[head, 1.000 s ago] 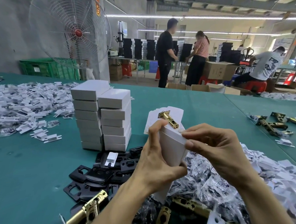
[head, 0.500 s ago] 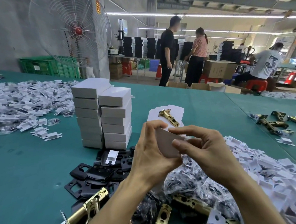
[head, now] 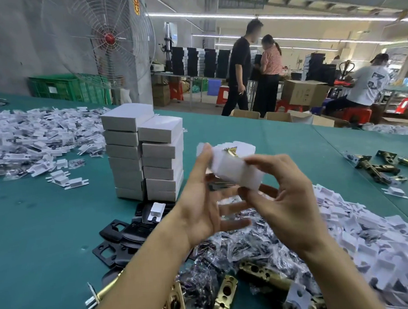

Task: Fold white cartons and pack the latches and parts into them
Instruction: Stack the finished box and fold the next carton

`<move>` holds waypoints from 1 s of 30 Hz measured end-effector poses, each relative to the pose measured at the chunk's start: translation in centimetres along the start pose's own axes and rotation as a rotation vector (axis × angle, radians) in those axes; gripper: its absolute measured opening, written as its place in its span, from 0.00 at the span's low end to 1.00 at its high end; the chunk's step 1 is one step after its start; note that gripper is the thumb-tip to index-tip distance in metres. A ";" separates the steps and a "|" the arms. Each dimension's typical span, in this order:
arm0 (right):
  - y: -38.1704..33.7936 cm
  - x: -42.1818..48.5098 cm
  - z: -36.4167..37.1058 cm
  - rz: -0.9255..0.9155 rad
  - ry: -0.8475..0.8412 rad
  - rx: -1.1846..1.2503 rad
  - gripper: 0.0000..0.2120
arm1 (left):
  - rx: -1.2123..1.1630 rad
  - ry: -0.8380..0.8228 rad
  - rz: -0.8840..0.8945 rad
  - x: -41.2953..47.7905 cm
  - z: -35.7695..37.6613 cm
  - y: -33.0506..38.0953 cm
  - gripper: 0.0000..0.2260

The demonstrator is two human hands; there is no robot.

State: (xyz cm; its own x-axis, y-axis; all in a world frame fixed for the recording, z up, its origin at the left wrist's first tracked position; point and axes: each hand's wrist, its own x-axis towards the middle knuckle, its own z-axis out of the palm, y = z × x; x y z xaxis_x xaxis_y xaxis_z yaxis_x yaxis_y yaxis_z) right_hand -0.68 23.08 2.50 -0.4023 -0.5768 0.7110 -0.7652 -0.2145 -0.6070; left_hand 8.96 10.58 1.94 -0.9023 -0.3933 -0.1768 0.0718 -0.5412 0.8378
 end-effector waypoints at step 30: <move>-1.9 -2.2 1.0 0.502 -0.919 -0.940 0.20 | 0.427 0.283 0.548 1.4 -1.9 -0.2 0.14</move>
State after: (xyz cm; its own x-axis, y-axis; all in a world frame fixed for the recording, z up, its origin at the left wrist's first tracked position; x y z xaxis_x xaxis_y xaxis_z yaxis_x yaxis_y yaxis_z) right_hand 2.17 23.94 1.72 -0.5414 -0.8137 -0.2117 -0.8322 0.5545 -0.0030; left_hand 8.46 8.70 0.58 -0.6368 -0.7309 0.2455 0.2558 0.1000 0.9615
